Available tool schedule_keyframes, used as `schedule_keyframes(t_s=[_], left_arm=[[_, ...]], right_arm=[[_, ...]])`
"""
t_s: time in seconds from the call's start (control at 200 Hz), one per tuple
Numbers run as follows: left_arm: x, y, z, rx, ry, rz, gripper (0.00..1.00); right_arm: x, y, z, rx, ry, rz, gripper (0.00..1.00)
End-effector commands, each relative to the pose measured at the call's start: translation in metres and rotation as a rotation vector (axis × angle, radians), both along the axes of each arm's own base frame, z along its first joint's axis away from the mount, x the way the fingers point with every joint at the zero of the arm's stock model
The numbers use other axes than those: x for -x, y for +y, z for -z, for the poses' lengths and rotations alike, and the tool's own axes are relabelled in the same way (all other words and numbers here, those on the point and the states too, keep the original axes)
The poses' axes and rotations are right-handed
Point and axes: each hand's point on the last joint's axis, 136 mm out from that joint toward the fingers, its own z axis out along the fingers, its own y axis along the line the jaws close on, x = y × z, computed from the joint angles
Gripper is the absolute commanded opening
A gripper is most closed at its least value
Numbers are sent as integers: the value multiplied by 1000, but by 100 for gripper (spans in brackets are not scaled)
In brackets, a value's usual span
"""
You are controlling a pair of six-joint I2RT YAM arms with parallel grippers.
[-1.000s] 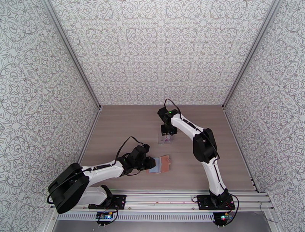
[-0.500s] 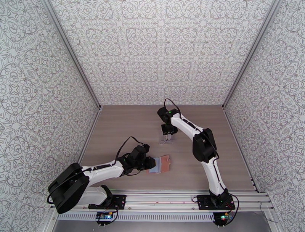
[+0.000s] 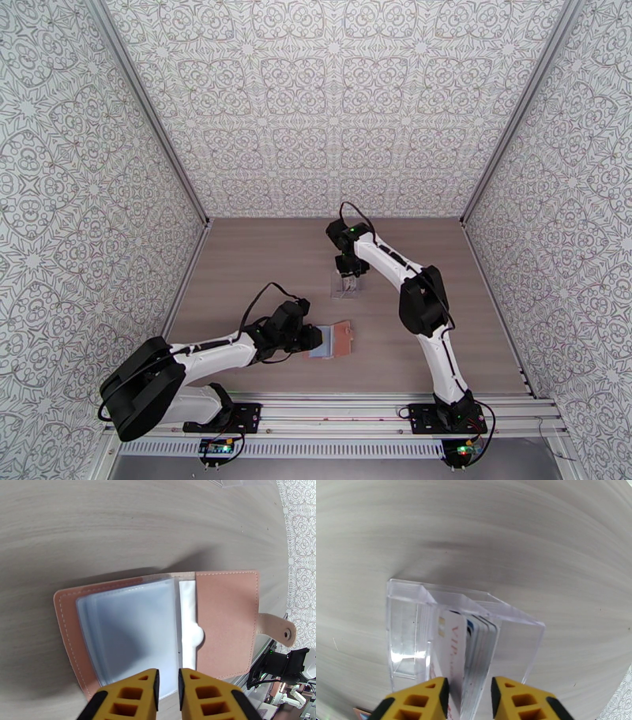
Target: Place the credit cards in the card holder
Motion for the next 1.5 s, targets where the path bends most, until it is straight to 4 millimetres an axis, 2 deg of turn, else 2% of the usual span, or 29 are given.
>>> schedule_keyframes(t_s=[0.0,0.215,0.495,0.635,0.945,1.175,1.36,1.41,1.495], left_arm=[[3,1,6,-1,3,14,24],[4,2,6,-3,5,15,24],[4,3,5,-1,2,13,24],[2,4,-2,7,-9,9,24],[-6,19,-29,11,-55,-19,25],[-18,33,-72,126,-126,-43,33],[-25,31,-127,299,-247,-8,42],[-25,28,-141,335,-278,14,44],[-22,20,-164,409,-338,63,47]], right_arm=[[-3,-4,-2,21,2,2,30],[-3,-2,-6,12,5,-3,18],[0,3,-11,-24,14,-5,7],[2,9,-26,-74,5,-10,0],[17,18,-71,-212,-44,-26,0],[42,30,-115,-438,-154,-80,0],[84,38,-149,-729,-261,-137,0],[97,42,-163,-829,-295,-163,0],[119,46,-175,-982,-322,-203,0]])
